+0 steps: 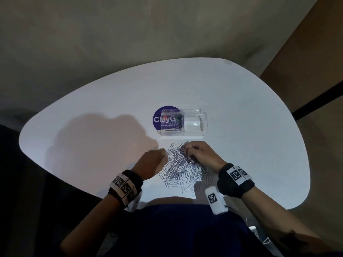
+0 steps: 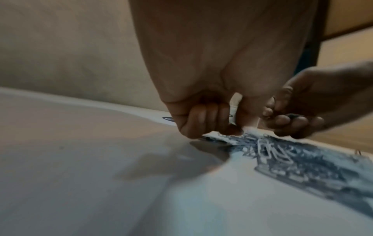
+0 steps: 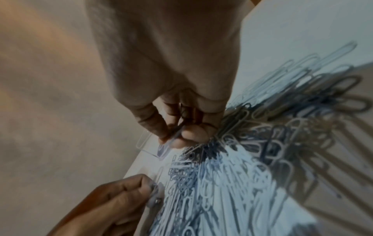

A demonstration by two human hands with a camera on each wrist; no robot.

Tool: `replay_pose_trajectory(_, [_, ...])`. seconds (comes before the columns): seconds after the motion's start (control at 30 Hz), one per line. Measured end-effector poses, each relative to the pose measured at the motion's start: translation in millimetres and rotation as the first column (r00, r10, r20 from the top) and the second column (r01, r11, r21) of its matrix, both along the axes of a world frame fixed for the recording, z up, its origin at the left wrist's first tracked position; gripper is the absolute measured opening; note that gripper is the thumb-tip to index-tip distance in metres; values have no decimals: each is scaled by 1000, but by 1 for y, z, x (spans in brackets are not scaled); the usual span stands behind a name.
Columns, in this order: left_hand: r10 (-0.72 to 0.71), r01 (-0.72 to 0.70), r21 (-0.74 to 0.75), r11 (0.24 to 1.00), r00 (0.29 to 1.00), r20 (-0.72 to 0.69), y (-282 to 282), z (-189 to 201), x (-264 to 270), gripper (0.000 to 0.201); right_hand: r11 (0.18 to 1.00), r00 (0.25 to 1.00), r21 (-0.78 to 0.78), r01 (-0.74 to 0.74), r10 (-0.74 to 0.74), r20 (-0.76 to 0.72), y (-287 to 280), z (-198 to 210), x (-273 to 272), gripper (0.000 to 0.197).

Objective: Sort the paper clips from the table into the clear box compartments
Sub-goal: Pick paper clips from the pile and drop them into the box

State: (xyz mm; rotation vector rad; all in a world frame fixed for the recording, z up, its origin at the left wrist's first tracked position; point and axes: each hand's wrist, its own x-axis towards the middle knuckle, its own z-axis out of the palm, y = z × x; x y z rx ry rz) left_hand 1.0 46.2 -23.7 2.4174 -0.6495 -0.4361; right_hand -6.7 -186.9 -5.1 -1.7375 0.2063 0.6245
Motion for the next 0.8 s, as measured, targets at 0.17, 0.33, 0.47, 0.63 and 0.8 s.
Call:
replay_pose_trajectory(0.17, [179,-241,-234,942,949,-259,2,10,4,30,999,999,-36,-16,18,47,1,-5,1,25])
replay_pose_trajectory(0.33, [281,-492,-234,838,758,-588,-2,18,7,26,956,957,-265,-125,186,222,-2,-9,0,29])
replay_pose_trajectory(0.47, [248,-515,-246,821,711,-658,-5,20,6,26,843,842,-470,-262,437,315,-3,-7,-3,13])
replay_pose_trajectory(0.63, [194,-477,-297,827,738,-647,-8,21,2,36,686,689,-659,-310,639,341,0,-6,-5,10])
replay_pose_trajectory(0.8, [200,-414,-265,871,791,-578,-6,26,7,29,707,707,-631,-319,621,338,1,-11,-3,13])
